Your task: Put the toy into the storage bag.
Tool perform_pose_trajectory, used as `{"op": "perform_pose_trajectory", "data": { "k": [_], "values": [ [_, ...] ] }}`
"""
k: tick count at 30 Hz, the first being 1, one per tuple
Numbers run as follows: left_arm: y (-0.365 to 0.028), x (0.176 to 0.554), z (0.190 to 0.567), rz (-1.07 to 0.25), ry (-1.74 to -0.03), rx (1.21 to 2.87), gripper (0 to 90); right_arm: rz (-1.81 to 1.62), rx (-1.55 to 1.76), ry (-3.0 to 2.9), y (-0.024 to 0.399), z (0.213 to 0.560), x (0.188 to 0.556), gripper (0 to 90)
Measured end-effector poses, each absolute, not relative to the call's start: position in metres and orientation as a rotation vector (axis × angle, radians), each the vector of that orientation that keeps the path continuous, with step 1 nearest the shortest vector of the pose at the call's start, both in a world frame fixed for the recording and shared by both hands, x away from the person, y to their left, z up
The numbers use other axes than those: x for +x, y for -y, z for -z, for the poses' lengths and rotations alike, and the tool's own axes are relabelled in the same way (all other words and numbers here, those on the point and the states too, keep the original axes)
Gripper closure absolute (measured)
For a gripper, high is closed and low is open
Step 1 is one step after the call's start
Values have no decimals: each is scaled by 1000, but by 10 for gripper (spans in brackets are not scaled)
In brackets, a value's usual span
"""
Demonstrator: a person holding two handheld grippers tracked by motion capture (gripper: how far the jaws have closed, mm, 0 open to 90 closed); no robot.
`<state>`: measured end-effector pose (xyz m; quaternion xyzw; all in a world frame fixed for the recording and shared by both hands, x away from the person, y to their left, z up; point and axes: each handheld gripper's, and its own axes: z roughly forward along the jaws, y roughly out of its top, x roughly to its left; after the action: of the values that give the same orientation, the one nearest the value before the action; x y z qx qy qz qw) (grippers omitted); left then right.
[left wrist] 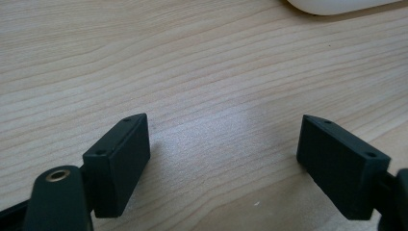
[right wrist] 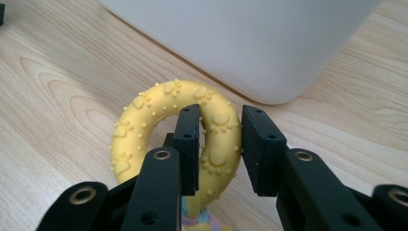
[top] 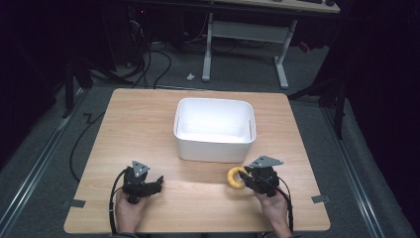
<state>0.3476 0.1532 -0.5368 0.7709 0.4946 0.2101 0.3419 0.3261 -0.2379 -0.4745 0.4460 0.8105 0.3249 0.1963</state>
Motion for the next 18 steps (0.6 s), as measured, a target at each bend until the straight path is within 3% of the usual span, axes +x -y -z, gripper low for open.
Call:
{"op": "perform_pose_trajectory", "data": {
  "k": [18],
  "values": [
    [-153, 348, 537, -546, -1287, 2004, 194, -925, 1290, -2222, 268, 458, 321, 701]
  ]
}}
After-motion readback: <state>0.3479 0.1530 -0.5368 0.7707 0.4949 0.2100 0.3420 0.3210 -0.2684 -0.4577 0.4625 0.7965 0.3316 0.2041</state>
